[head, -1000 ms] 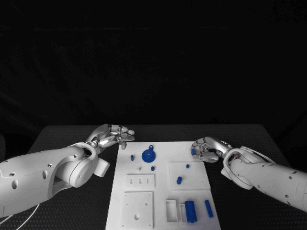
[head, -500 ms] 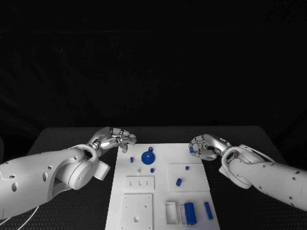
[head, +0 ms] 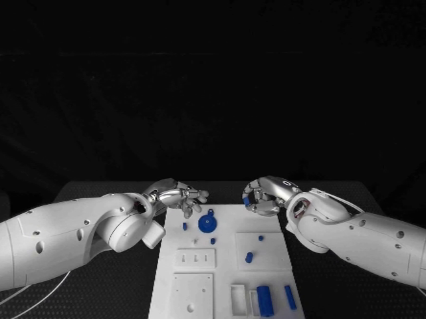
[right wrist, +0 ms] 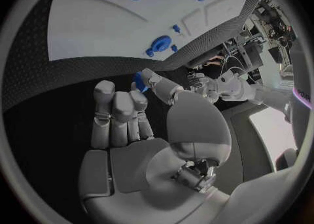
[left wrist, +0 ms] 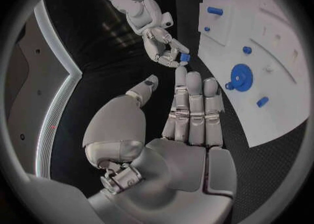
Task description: Assemble the parts on the task board
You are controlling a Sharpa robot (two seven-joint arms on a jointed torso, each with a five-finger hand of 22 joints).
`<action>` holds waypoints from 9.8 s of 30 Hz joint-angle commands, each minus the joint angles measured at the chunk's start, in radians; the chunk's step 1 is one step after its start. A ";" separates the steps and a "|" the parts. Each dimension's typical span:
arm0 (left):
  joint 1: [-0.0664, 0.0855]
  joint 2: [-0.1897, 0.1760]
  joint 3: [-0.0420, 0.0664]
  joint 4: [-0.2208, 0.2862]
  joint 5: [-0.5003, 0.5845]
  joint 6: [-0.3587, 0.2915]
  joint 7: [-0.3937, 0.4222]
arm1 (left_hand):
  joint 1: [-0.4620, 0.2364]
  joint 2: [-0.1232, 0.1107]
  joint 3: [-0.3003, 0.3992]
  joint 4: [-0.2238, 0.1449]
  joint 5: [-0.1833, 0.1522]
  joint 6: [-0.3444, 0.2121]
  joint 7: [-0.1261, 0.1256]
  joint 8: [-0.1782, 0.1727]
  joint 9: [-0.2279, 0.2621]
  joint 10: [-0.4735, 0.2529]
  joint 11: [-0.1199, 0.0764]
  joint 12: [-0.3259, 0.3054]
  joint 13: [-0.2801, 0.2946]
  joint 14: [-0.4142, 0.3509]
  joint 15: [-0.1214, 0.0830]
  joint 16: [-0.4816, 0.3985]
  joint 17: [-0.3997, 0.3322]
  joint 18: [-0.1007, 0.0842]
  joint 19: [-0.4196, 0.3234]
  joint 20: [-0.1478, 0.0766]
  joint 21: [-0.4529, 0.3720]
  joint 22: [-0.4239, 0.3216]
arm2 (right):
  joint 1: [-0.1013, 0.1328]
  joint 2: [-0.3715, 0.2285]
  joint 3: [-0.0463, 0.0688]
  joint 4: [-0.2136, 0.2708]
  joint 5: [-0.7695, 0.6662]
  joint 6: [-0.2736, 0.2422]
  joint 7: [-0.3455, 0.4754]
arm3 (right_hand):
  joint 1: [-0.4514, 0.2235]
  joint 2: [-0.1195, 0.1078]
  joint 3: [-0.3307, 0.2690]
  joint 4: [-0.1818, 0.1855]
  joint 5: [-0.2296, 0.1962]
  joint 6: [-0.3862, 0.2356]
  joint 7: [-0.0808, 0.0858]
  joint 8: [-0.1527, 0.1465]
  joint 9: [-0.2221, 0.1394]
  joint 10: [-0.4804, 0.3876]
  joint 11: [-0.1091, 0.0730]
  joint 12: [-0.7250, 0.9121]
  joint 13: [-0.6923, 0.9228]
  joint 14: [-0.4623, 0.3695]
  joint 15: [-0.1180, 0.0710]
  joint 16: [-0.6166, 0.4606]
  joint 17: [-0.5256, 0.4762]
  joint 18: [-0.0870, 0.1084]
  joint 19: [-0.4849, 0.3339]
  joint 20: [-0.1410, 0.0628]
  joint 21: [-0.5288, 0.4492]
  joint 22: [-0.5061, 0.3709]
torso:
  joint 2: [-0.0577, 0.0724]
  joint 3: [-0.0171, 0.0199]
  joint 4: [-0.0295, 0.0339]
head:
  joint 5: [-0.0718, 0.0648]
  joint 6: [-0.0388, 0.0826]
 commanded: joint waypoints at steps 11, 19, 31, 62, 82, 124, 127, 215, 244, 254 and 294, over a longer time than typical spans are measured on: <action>0.006 0.067 0.000 -0.016 -0.079 -0.009 -0.184 | -0.035 -0.036 0.000 0.059 -0.008 -0.034 0.002 -0.030 -0.010 -0.004 0.004 0.022 0.032 -0.010 -0.008 0.029 0.008 -0.015 0.009 -0.053 0.014 0.001 | 0.005 0.072 0.000 0.066 -0.084 0.059 -0.092 | -0.008 -0.008 0.015 0.001 -0.003 0.152 -0.012 0.006 0.001 -0.006 -0.013 0.004 0.001 0.005 -0.005 0.005 0.001 0.054 0.009 0.000 0.004 0.013 | -0.020 -0.0094 0.0066 | 0.021 0.003; 0.006 0.078 0.000 -0.017 -0.097 -0.016 -0.198 | -0.034 -0.041 0.002 0.067 -0.008 -0.032 0.002 -0.030 -0.011 -0.007 0.004 0.024 0.038 -0.012 -0.008 0.031 0.007 -0.016 0.009 -0.054 0.016 0.002 | 0.005 0.090 0.000 0.076 -0.093 0.057 -0.096 | -0.008 -0.008 0.017 0.002 -0.003 0.152 -0.012 0.006 0.001 -0.005 -0.013 0.003 0.000 0.005 -0.005 0.005 0.001 0.054 0.010 0.001 0.004 0.013 | -0.018 -0.0087 0.0063 | 0.019 0.002; 0.005 0.083 0.000 -0.020 -0.113 -0.016 -0.210 | -0.028 -0.043 0.006 0.078 -0.008 -0.028 0.001 -0.028 -0.011 -0.013 0.004 0.028 0.045 -0.014 -0.008 0.034 0.005 -0.016 0.007 -0.054 0.018 0.002 | 0.004 0.099 0.000 0.092 -0.098 0.057 -0.093 | -0.009 -0.008 0.020 0.002 -0.003 0.152 -0.012 0.006 0.001 -0.005 -0.013 0.003 0.000 0.005 -0.005 0.005 0.001 0.054 0.010 0.001 0.004 0.013 | -0.018 -0.0086 0.0059 | 0.023 -0.003; 0.005 0.083 0.000 -0.022 -0.104 0.002 -0.201 | 0.023 0.005 -0.012 0.043 -0.007 -0.018 -0.001 -0.025 -0.011 -0.024 0.002 0.040 0.070 -0.018 -0.009 0.044 -0.001 -0.018 -0.001 -0.055 0.025 0.003 | 0.004 0.128 -0.001 0.094 -0.097 0.076 -0.090 | -0.010 -0.009 0.023 0.003 -0.003 0.152 -0.012 0.005 0.001 -0.004 -0.013 0.002 0.000 0.006 -0.005 0.004 0.000 0.054 0.011 0.002 0.003 0.012 | -0.018 -0.0092 0.0056 | 0.023 -0.009; 0.005 0.099 0.000 -0.034 -0.098 0.002 -0.215 | 0.065 0.073 -0.015 -0.011 0.011 0.010 -0.008 -0.016 -0.011 -0.026 -0.003 0.048 0.086 -0.018 -0.014 0.054 -0.009 -0.022 -0.008 -0.057 0.029 0.000 | 0.003 0.135 -0.002 0.096 -0.096 0.080 -0.092 | -0.011 -0.010 0.025 0.003 -0.002 0.153 -0.012 0.005 0.001 -0.003 -0.013 0.003 0.001 0.006 -0.005 0.004 0.000 0.054 0.012 0.002 0.003 0.012 | -0.017 -0.0084 0.0043 | 0.025 -0.011; 0.005 0.108 0.000 -0.050 -0.094 -0.015 -0.246 | 0.048 0.172 0.093 -0.112 0.113 0.064 -0.019 -0.011 -0.019 -0.019 -0.011 0.056 0.114 -0.022 -0.018 0.079 -0.037 -0.040 -0.016 -0.064 0.044 -0.012 | 0.001 0.130 -0.004 0.097 -0.101 0.094 -0.098 | -0.011 -0.011 0.030 0.002 -0.001 0.154 -0.012 0.004 0.000 -0.001 -0.013 0.003 0.002 0.007 -0.005 0.003 0.000 0.054 0.013 0.003 0.002 0.012 | -0.018 -0.0085 0.0045 | 0.029 -0.017; 0.005 0.108 0.000 -0.051 -0.094 -0.012 -0.247 | 0.042 0.178 0.098 -0.112 0.112 0.065 -0.019 -0.011 -0.019 -0.019 -0.011 0.056 0.114 -0.023 -0.018 0.079 -0.039 -0.041 -0.017 -0.064 0.044 -0.013 | 0.001 0.129 -0.004 0.096 -0.101 0.094 -0.099 | -0.012 -0.011 0.030 0.002 -0.001 0.154 -0.012 0.004 0.000 -0.001 -0.013 0.002 0.002 0.007 -0.005 0.003 0.000 0.054 0.013 0.003 0.002 0.012 | -0.018 -0.0086 0.0046 | 0.030 -0.018; -0.125 -0.015 -0.057 0.112 -0.820 -0.337 -0.359 | -0.033 0.111 0.133 -0.119 0.329 0.293 -0.147 0.128 0.283 0.055 -0.141 0.533 0.351 0.089 -0.151 0.486 -0.015 -0.012 0.079 -0.156 0.291 0.024 | -0.005 -0.058 -0.002 0.056 -0.041 0.002 -0.102 | -0.082 -0.159 -0.075 0.107 0.074 0.118 0.000 -0.035 -0.017 -0.029 -0.002 -0.030 -0.006 0.001 0.004 -0.028 -0.002 0.054 0.012 0.005 -0.030 0.004 | -0.023 -0.0034 0.0068 | 0.056 -0.076; -0.231 0.010 -0.057 0.092 -0.904 -0.399 -0.370 | -0.036 0.111 0.137 -0.111 0.355 0.297 -0.149 0.127 0.306 0.041 -0.143 0.573 0.349 0.087 -0.153 0.510 -0.036 -0.003 0.079 -0.156 0.313 0.017 | -0.005 -0.067 -0.002 0.054 -0.037 0.007 -0.104 | -0.082 -0.157 -0.080 0.118 0.106 0.118 0.001 -0.036 -0.017 -0.028 -0.002 -0.031 -0.007 0.002 0.004 -0.032 -0.001 0.054 0.012 0.006 -0.033 0.006 | -0.022 -0.0049 0.0071 | 0.044 -0.098; -0.231 0.032 -0.057 0.072 -0.912 -0.387 -0.377 | -0.037 0.111 0.137 -0.110 0.354 0.296 -0.148 0.125 0.306 0.040 -0.142 0.574 0.347 0.086 -0.153 0.510 -0.039 -0.003 0.078 -0.155 0.314 0.016 | -0.004 -0.067 -0.002 0.055 -0.036 0.008 -0.105 | -0.083 -0.157 -0.080 0.120 0.111 0.119 0.000 -0.036 -0.017 -0.028 -0.002 -0.031 -0.007 0.003 0.004 -0.032 -0.001 0.054 0.012 0.006 -0.034 0.006 | -0.022 -0.0047 0.0067 | 0.041 -0.099; -0.235 0.058 -0.057 0.047 -0.929 -0.274 -0.434 | -0.043 0.102 0.136 -0.091 0.317 0.295 -0.143 0.112 0.310 0.034 -0.135 0.581 0.330 0.078 -0.146 0.512 -0.063 -0.001 0.067 -0.153 0.323 0.007 | -0.004 -0.067 -0.002 0.057 -0.036 0.012 -0.105 | -0.083 -0.157 -0.081 0.124 0.121 0.119 0.000 -0.037 -0.018 -0.028 -0.002 -0.031 -0.007 0.003 0.004 -0.033 0.000 0.054 0.013 0.006 -0.035 0.007 | -0.022 -0.0058 0.0074 | 0.036 -0.105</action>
